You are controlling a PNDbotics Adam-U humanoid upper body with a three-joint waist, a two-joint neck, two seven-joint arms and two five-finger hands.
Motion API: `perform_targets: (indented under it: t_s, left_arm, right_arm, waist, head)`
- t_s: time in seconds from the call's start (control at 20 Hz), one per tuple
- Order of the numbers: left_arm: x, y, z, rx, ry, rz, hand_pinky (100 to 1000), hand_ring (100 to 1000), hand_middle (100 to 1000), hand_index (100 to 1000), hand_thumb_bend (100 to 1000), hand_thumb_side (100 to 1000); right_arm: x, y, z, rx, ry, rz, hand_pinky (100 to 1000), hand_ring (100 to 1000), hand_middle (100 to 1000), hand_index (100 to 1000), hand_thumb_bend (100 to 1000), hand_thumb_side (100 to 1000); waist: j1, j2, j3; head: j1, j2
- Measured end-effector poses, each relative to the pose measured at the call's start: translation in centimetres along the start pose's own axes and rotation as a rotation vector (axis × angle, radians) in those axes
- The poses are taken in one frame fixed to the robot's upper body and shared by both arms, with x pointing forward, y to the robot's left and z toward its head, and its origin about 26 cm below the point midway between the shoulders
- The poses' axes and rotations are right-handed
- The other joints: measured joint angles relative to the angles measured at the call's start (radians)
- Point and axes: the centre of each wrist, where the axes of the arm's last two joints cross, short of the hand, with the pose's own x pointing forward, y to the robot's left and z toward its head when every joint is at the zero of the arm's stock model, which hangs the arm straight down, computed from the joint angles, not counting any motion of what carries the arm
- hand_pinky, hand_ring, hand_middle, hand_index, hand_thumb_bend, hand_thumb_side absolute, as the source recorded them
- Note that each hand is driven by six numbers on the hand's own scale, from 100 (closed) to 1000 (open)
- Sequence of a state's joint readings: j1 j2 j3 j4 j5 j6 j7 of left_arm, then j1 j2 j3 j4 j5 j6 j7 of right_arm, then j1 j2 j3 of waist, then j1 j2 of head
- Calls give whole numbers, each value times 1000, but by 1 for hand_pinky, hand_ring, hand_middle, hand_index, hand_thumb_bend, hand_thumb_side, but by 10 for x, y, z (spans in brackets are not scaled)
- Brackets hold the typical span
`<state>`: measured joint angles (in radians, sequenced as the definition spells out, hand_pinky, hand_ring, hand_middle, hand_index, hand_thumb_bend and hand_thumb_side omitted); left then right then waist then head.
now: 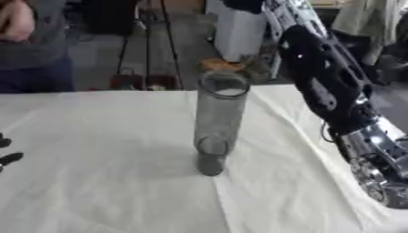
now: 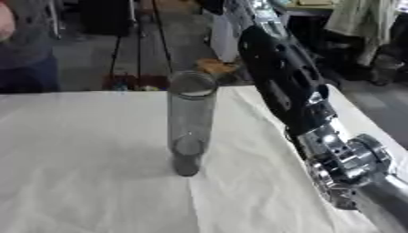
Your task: Arrange flowers into the vase.
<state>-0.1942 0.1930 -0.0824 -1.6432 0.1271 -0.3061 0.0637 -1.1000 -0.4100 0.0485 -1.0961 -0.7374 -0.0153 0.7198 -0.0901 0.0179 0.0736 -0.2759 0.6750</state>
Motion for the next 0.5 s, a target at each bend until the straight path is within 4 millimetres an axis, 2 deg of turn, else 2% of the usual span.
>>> perform_targets:
  t_s: [0.2, 0.25, 0.35, 0.5]
  left_arm:
    - [0, 0, 0, 0, -1, 0, 705, 934, 648, 792, 966, 783]
    - [0, 0, 0, 0, -1, 0, 705, 935, 648, 792, 966, 783]
    - [0, 0, 0, 0, -1, 0, 705, 935, 649, 792, 967, 783]
    - [0, 0, 0, 0, -1, 0, 705, 935, 648, 792, 967, 783]
  right_arm:
    - [3, -1, 1, -16, -24, -6, 100, 100, 100, 209, 100, 877]
    - [4, -1, 1, -23, -31, -10, 100, 100, 100, 218, 100, 821]
    - [5, -1, 1, -37, -45, -15, 100, 100, 100, 238, 100, 778]
    - [6, -2, 3, -61, -59, -22, 100, 100, 100, 265, 100, 747]
  waist:
    - [4, 0, 1]
    - [4, 0, 1]
    - [5, 0, 2]
    - [8, 0, 2]
  head:
    - [-3, -1]
    - [-3, -1]
    - [-4, -1]
    - [-4, -1]
